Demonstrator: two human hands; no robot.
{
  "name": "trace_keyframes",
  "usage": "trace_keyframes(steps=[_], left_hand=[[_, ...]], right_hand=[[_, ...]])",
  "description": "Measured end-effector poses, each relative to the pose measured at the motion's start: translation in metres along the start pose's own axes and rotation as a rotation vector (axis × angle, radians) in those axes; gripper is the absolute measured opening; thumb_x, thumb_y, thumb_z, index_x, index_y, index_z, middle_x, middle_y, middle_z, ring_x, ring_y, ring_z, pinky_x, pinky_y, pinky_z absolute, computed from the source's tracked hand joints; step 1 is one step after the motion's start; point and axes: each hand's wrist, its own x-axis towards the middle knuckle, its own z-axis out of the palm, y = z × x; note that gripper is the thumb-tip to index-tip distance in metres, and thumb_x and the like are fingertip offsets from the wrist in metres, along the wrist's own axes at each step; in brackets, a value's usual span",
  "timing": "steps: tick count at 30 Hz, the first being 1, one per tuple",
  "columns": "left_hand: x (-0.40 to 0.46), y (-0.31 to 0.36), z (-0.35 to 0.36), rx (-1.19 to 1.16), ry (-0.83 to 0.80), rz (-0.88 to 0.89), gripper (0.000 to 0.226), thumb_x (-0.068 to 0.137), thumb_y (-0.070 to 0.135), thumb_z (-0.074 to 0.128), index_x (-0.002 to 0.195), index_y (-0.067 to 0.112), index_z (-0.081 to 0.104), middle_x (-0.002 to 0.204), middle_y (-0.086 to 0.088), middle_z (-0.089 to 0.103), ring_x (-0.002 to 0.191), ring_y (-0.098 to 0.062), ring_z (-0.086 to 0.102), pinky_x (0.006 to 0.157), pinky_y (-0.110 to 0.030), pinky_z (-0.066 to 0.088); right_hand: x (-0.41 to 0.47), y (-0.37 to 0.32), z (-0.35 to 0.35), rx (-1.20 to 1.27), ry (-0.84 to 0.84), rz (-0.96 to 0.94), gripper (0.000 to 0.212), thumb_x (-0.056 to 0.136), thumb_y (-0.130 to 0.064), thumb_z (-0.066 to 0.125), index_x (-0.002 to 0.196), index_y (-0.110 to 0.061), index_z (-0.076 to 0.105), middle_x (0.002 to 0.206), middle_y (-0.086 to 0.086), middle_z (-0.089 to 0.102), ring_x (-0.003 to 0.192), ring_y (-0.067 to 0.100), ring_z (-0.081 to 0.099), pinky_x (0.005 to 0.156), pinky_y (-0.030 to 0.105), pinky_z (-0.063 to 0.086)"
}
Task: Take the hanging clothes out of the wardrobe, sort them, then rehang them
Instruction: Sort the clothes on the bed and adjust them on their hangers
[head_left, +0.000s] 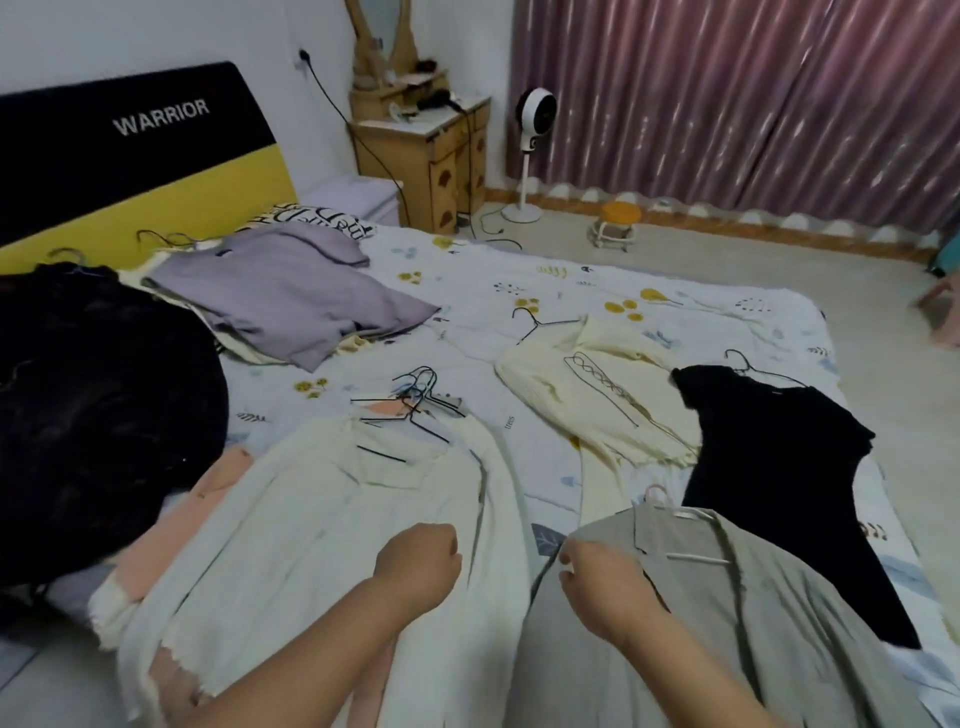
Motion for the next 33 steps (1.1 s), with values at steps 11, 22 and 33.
trace_keyframes(steps=[11,22,33], left_hand=[[0.066,-0.168,-0.037,-0.049,0.067,-0.184,0.033,0.095,0.023,0.036,0.063,0.031,0.029,0.068,0.015,0.035,0.082,-0.012,0.047,0.064,-0.023,0.035],[0.207,-0.301,-0.041,0.041,-0.013,-0.138,0.036,0.096,0.023,0.039,0.132,0.020,0.041,0.134,0.002,0.044,0.121,-0.017,0.043,0.093,-0.026,0.039],[0.329,-0.340,0.007,0.104,-0.050,-0.027,0.058,0.100,0.019,0.028,0.149,0.015,-0.002,0.157,-0.002,-0.014,0.146,-0.016,0.000,0.115,-0.029,0.011]], right_hand=[[0.115,-0.101,0.019,-0.041,-0.039,-0.031,0.030,0.098,-0.021,0.035,0.123,-0.014,0.050,0.124,0.006,0.055,0.114,0.023,0.052,0.089,0.032,0.044],[0.268,-0.159,0.072,0.001,-0.053,0.210,0.040,0.096,-0.019,0.037,0.136,-0.015,0.035,0.134,0.007,0.040,0.122,0.024,0.041,0.094,0.033,0.040],[0.368,-0.148,0.134,-0.021,0.000,0.376,0.062,0.097,-0.034,0.040,0.147,-0.015,0.009,0.147,0.008,0.026,0.135,0.026,0.030,0.105,0.036,0.032]])
